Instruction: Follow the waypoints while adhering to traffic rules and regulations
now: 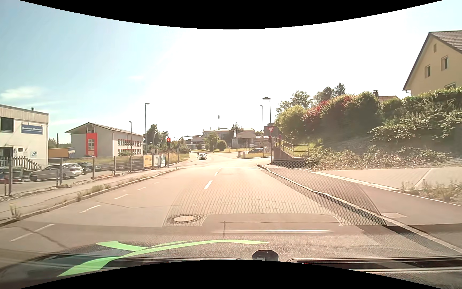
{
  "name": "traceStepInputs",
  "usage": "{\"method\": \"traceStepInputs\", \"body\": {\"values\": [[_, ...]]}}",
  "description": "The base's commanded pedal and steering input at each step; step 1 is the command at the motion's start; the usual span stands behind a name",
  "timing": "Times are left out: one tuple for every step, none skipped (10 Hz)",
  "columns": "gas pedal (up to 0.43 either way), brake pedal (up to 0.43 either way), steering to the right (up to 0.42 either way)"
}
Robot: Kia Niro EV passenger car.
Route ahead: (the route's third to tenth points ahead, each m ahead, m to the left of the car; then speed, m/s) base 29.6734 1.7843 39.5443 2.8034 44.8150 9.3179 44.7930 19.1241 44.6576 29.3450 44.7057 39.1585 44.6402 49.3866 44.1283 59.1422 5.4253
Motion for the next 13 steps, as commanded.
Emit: {"method": "traceStepInputs", "body": {"values": [[0.0, 0.0, -0.018], [0.0, 0.0, -0.018], [0.0, 0.0, -0.018], [0.0, 0.0, -0.019], [0.0, 0.0, -0.019], [0.0, 0.0, -0.019], [0.0, 0.0, -0.019], [0.0, 0.0, -0.019], [0.0, 0.0, -0.017], [0.0, 0.0, -0.011], [0.0, 0.0, -0.01], [0.0, 0.0, -0.01], [0.0, 0.0, -0.011]]}}
